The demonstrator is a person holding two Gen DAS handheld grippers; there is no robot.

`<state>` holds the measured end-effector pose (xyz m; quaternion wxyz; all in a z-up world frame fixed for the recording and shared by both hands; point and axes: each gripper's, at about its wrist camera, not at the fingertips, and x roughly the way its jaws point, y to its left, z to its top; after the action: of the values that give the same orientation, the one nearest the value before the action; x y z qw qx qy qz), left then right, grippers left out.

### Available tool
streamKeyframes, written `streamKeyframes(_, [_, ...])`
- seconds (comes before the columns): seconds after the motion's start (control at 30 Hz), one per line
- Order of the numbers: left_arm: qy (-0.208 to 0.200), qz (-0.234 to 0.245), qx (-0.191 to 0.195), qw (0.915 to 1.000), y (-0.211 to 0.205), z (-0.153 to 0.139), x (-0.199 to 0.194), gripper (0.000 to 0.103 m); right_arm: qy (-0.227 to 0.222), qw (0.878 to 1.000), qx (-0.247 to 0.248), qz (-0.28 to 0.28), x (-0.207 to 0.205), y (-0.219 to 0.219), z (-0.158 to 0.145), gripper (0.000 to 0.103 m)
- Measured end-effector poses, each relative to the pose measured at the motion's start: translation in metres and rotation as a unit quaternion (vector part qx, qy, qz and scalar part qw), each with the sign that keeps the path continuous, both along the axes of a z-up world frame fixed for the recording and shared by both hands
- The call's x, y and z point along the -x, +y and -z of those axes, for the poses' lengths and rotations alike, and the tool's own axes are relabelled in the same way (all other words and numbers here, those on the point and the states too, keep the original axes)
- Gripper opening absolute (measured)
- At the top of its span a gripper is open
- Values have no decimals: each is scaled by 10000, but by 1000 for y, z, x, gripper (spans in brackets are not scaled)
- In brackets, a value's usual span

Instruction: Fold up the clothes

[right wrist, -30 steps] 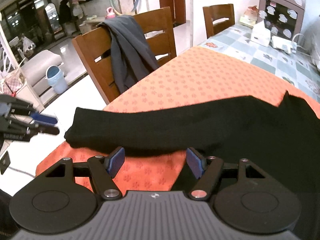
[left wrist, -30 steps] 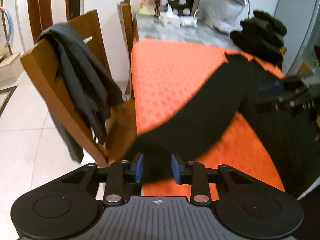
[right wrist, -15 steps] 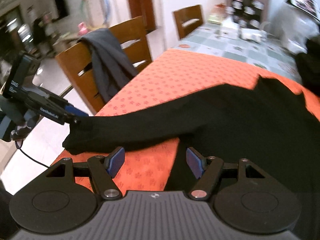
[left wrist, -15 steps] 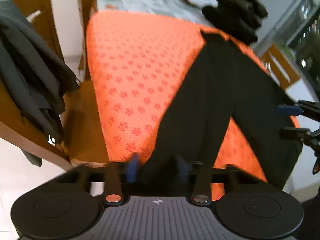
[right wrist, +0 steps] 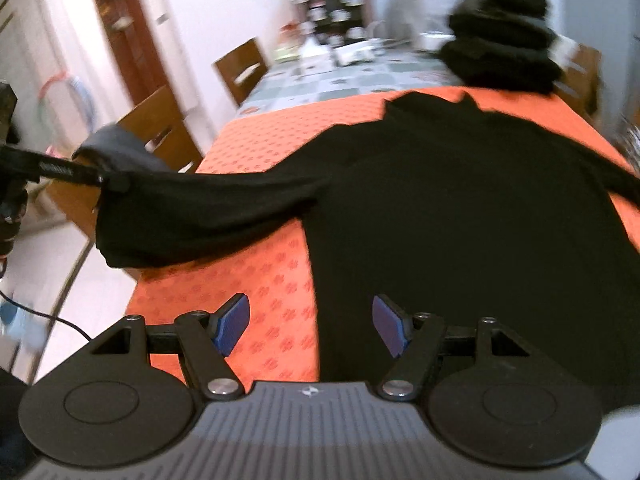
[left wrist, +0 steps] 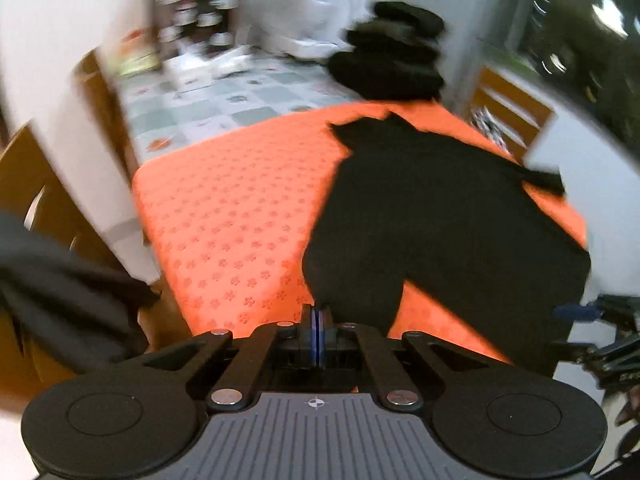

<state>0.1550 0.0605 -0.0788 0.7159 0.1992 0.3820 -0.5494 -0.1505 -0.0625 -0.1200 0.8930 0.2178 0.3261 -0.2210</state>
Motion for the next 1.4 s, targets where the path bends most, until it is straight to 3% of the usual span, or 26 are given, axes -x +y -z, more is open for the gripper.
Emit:
streamKeyframes(0.17, [368,531,-246,9976,3,-2,-2,4,-403,9968,-242,647,8,66,11,74])
streamKeyframes(0.3, [817,689,-377,9936,7,-7,-7,4,-1015,9851,-896,1056,0,113,16,74])
streamKeyframes(0.5, [1246,953,-399,9868,6,-15,-25,4,-1856,9613,-1422,1454,-39,157,20,69])
streamKeyframes(0.63, [1780,961,-402,9785,-1,-11,-46,4,-2068,9497,-1550,1769,-84,170,36,66])
streamKeyframes(0.77, [2445,915,-434,9643,-7,-6,-64,4,-2195,9424,-1260,2188,-132,181,54,66])
streamKeyframes(0.93, [2535,1400,-347,9565,-12,-14,-75,4,-2360,9396,-554,2415,-182,184,70,71])
streamKeyframes(1.07, [2530,1635,-199,9533,-13,-25,-86,4,-2880,9209,-325,2608,-196,183,79,71])
streamKeyframes(1.1, [2502,1688,-156,9532,-13,-27,-89,4,-3096,9150,-350,2562,-195,185,79,68])
streamKeyframes(1.23, [2592,1761,-117,9496,-11,-25,-101,4,-3619,9021,-490,2297,-187,205,73,19])
streamKeyframes(1.3, [2676,1759,-181,9472,-9,-21,-107,4,-3668,9014,-505,2243,-181,219,68,13])
streamKeyframes(1.4, [2772,1746,-292,9444,-6,-14,-113,4,-3725,8997,-458,2228,-169,240,61,12])
